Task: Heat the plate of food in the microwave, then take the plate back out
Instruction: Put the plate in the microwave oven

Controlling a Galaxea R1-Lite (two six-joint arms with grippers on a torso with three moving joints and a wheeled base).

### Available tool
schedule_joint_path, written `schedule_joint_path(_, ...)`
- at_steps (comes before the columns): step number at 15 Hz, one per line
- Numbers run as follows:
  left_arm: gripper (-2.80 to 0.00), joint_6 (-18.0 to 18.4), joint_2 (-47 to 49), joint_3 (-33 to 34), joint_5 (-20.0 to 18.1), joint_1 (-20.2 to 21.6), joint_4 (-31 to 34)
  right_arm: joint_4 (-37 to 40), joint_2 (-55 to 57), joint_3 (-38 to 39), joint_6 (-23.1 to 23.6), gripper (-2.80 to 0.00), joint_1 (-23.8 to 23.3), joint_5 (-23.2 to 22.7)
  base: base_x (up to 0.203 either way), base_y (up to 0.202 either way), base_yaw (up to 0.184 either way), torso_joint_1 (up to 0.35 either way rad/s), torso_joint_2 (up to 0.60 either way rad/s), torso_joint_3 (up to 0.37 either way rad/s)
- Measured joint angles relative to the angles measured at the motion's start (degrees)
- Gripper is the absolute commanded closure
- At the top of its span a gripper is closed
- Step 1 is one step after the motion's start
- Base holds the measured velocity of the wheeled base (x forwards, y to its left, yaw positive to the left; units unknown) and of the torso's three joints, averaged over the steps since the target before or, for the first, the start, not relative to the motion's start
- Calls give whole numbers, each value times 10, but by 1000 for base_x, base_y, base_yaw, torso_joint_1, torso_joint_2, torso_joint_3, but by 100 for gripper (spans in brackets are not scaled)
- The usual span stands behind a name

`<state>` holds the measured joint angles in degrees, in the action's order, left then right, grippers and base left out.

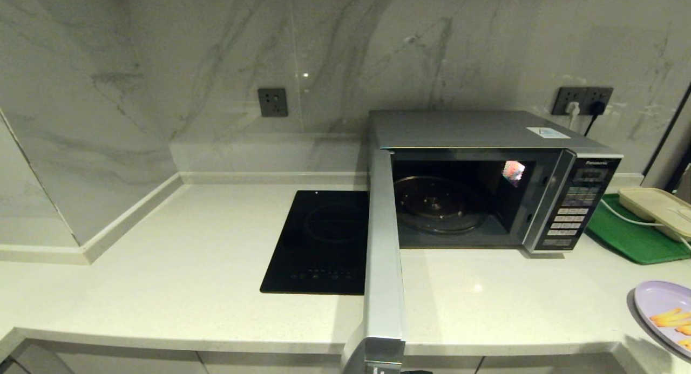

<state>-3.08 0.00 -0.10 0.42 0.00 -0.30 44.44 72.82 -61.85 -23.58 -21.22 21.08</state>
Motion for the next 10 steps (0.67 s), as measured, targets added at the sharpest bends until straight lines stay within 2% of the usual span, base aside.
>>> schedule_joint_path(2,0,0,0,0,0,0,0,8,7,1,-18,-280,-61,-40,0,0,0,0,0,0)
schedule_joint_path(6,0,0,0,0,0,0,0,14,103,-23,-89,-280,-184,-151,0,0,0,0,0,0)
schedule_joint_path(10,0,0,0,0,0,0,0,20,235,-73,-140,-280,-253,-232,0,0,0,0,0,0)
